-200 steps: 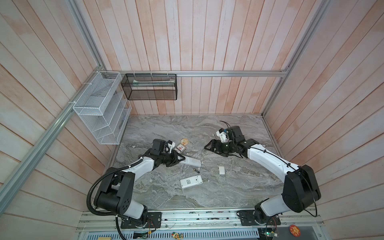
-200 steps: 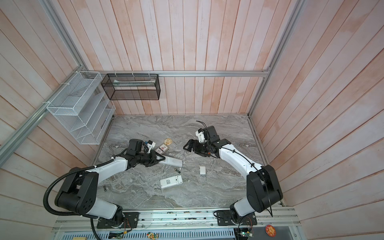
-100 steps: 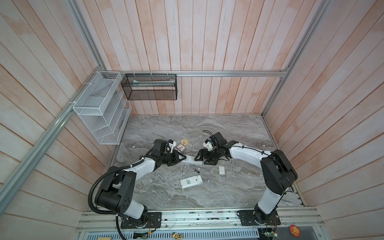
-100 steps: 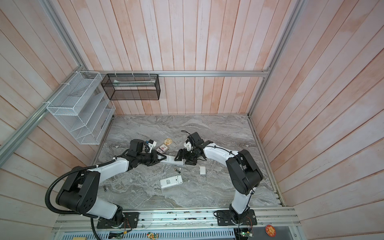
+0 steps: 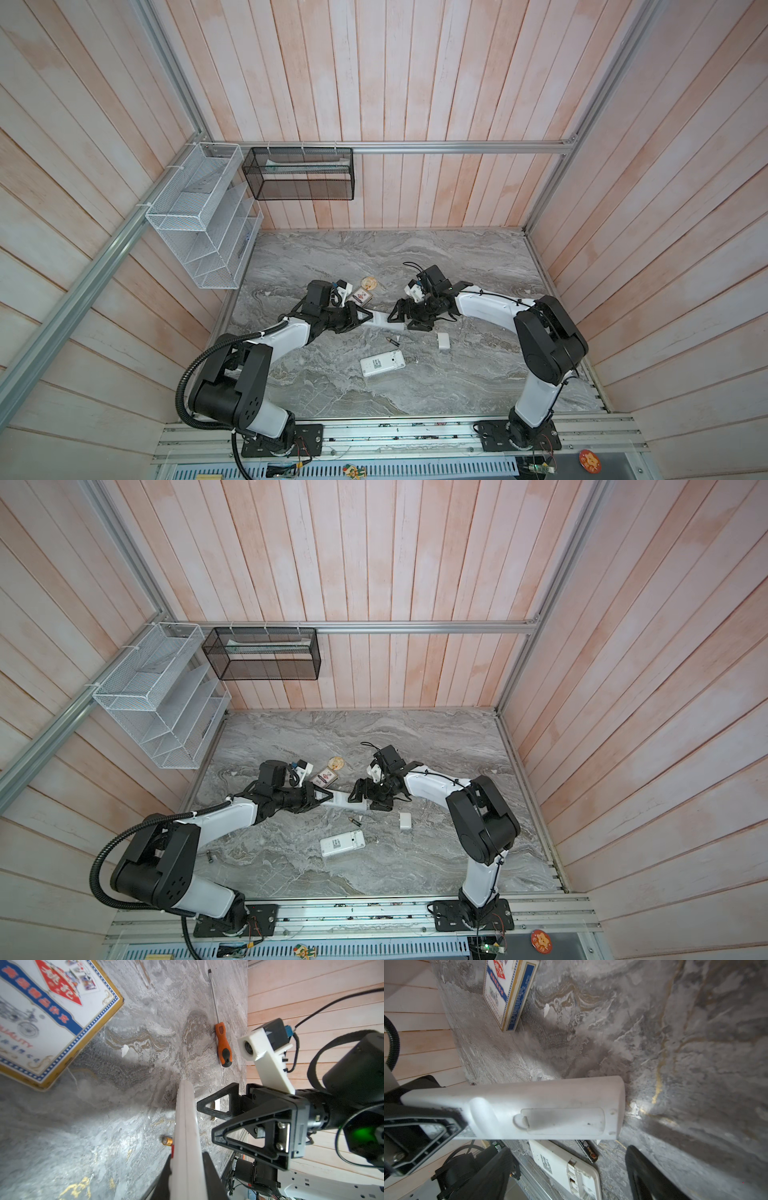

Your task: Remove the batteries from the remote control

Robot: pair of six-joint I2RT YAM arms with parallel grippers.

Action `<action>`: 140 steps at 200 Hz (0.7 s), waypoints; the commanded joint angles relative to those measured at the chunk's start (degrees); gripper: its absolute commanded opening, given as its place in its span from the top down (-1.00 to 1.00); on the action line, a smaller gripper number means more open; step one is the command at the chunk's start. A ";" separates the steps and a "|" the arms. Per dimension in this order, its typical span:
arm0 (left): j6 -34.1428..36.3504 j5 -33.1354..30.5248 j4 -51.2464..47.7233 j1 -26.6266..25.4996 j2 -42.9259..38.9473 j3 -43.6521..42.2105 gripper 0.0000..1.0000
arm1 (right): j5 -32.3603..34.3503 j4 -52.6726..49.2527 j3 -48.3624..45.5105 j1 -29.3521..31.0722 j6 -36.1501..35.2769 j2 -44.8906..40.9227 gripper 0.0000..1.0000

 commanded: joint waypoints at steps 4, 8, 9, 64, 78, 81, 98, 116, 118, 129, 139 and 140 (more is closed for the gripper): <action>0.91 -0.49 -0.32 -0.52 -1.24 -0.81 0.85 | 1.20 0.56 0.88 0.19 -0.68 1.03 -0.74; 0.93 -0.49 -0.37 -0.48 -1.31 -0.81 0.85 | 1.16 0.73 0.88 0.22 -0.59 1.17 -0.74; 0.91 -0.49 -0.41 -0.48 -1.32 -0.77 0.85 | 1.15 0.75 0.88 0.17 -0.57 1.20 -0.75; 1.95 -0.59 -2.33 -0.54 -1.70 0.07 0.85 | 0.96 2.29 2.12 0.18 0.56 3.77 -0.74; 1.86 -0.53 -2.27 -0.54 -1.64 0.13 0.85 | 0.72 2.91 2.39 0.17 1.10 4.27 -0.73; 1.86 -0.54 -2.23 -0.60 -1.61 0.15 0.85 | 0.75 2.96 2.52 0.14 1.16 4.36 -0.73; 1.93 -0.51 -2.14 -0.65 -1.48 0.08 0.85 | 0.61 2.83 3.36 0.37 1.19 5.21 -0.73; 1.75 -0.23 -1.69 -0.78 -1.24 -0.08 0.85 | 0.60 2.70 3.82 0.78 1.31 5.85 -0.74; 1.72 -0.25 -1.64 -0.75 -1.20 -0.10 0.85 | 0.61 2.63 3.93 0.78 1.30 5.92 -0.73; 1.67 -0.27 -1.52 -0.74 -0.92 0.01 0.85 | 0.57 2.39 4.21 1.01 1.21 6.23 -0.74; 1.60 -0.23 -1.36 -0.73 -0.87 0.06 0.85 | 0.68 2.18 4.20 1.19 1.21 6.48 -0.73; 1.60 -0.23 -1.34 -0.74 -0.88 0.06 0.85 | 0.60 2.18 4.17 1.23 1.21 6.49 -0.73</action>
